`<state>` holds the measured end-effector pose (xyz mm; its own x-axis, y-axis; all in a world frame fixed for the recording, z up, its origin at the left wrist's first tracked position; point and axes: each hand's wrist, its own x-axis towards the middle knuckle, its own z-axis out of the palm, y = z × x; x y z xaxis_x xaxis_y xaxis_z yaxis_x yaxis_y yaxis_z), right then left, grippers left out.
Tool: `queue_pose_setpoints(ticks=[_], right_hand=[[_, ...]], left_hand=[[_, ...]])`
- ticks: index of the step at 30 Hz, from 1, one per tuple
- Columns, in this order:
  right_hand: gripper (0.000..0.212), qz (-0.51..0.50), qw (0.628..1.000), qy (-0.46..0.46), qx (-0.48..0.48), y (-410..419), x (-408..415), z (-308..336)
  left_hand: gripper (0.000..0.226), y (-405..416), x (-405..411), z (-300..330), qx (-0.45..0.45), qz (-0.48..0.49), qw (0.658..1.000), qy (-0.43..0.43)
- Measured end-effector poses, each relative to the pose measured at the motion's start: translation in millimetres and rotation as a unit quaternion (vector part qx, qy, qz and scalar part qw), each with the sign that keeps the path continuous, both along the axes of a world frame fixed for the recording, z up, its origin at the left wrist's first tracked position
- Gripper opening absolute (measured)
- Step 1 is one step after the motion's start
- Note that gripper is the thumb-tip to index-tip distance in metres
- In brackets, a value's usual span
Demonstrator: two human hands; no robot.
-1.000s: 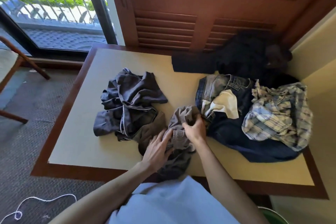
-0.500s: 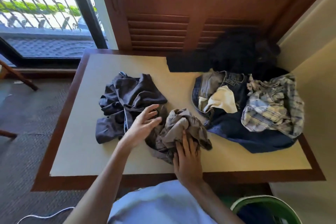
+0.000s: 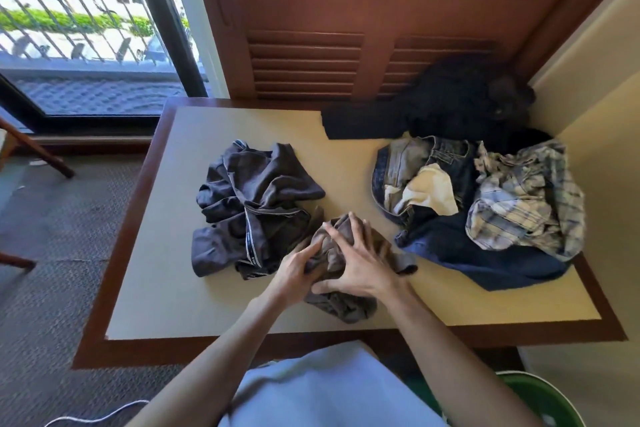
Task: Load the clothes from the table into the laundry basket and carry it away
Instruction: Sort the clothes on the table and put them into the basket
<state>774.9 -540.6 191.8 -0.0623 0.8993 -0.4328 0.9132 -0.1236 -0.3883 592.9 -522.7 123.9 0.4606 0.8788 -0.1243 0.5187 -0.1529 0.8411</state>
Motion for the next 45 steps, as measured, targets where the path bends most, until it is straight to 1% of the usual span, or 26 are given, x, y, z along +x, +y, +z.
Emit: queue_pose_setpoints(ticks=[1,3,4,5,6,7,8,9,10,11,12,14,16,19,22,24,25,28,30,32,35,38,41,43,45], right_hand=[[0.132,0.020,1.000,-0.008,-0.011,-6,-10,-13],[0.140,0.025,0.998,-0.047,0.015,-16,-22,-31],[0.140,0.020,0.997,-0.069,0.035,-19,-26,-36],[0.139,0.012,0.995,-0.087,0.052,-22,-28,-38],[0.136,0.005,0.992,-0.100,0.070,-24,-31,-39],[0.131,-0.003,0.990,-0.109,0.089,-26,-35,-42],[0.124,-0.012,0.987,-0.114,0.109,-31,-41,-45],[0.115,-0.020,0.984,-0.119,0.128,-39,-48,-51],[0.106,-0.027,0.981,-0.123,0.149,-48,-54,-57],[0.099,-0.035,0.977,-0.123,0.170,-56,-60,-63],[0.095,-0.040,0.974,-0.121,0.188,-61,-64,-67],[0.094,-0.037,0.968,-0.112,0.220,-62,-67,-74],[0.098,-0.044,0.966,-0.092,0.238,-55,-66,-78],[0.108,-0.054,0.966,-0.074,0.241,-48,-61,-86],[0.101,-0.043,0.967,-0.079,0.239,-37,-56,-98],[0.092,-0.053,0.967,-0.063,0.241,-25,-56,-101],[0.088,-0.060,0.966,-0.058,0.244,-18,-57,-102],[0.084,-0.075,0.965,-0.067,0.240,2,-55,-104],[0.087,-0.087,0.966,-0.074,0.233,12,-52,-97],[0.093,-0.111,0.966,-0.074,0.221,21,-48,-87],[0.101,-0.184,0.962,-0.033,0.199,31,-40,-73],[0.104,-0.299,0.935,0.057,0.182,37,-26,-60],[0.107,-0.415,0.882,0.145,0.170,36,-8,-46],[0.107,-0.460,0.852,0.188,0.167,27,3,-40],[0.104,-0.480,0.828,0.220,0.188,14,13,-31]], left_hand=[[0.065,6,-9,1,-0.037,-0.003,0.999,0.008],[0.072,16,-26,10,-0.095,-0.027,0.995,0.029],[0.070,21,-32,18,-0.107,-0.038,0.993,0.035],[0.063,24,-38,29,-0.107,-0.029,0.993,0.031],[0.053,27,-42,45,-0.092,0.009,0.996,0.020],[0.044,33,-48,58,-0.051,0.064,0.996,0.018],[0.038,40,-55,70,0.004,0.120,0.992,0.025],[0.039,48,-61,78,0.057,0.166,0.983,0.058],[0.044,58,-66,82,0.089,0.198,0.971,0.100],[0.052,71,-71,78,0.084,0.218,0.962,0.142],[0.061,82,-73,74,0.050,0.224,0.956,0.183],[0.077,98,-69,52,-0.030,0.198,0.949,0.243],[0.089,98,-59,25,-0.082,0.155,0.947,0.270],[0.093,89,-48,-5,-0.069,0.141,0.929,0.334],[0.089,84,-45,-14,-0.008,0.166,0.905,0.392],[0.087,83,-45,-19,0.026,0.177,0.906,0.383],[0.085,86,-44,-18,0.027,0.176,0.912,0.371],[0.074,103,-45,-7,-0.019,0.170,0.928,0.330],[0.062,115,-50,5,-0.034,0.172,0.941,0.288],[0.048,121,-56,16,-0.023,0.187,0.952,0.243],[0.039,117,-66,33,-0.005,0.232,0.958,0.170],[0.027,105,-78,49,0.006,0.266,0.959,0.099],[0.025,88,-81,60,0.018,0.262,0.964,0.051],[0.026,76,-75,66,0.019,0.256,0.966,0.026],[0.023,65,-63,77,0.022,0.251,0.968,0.008]])
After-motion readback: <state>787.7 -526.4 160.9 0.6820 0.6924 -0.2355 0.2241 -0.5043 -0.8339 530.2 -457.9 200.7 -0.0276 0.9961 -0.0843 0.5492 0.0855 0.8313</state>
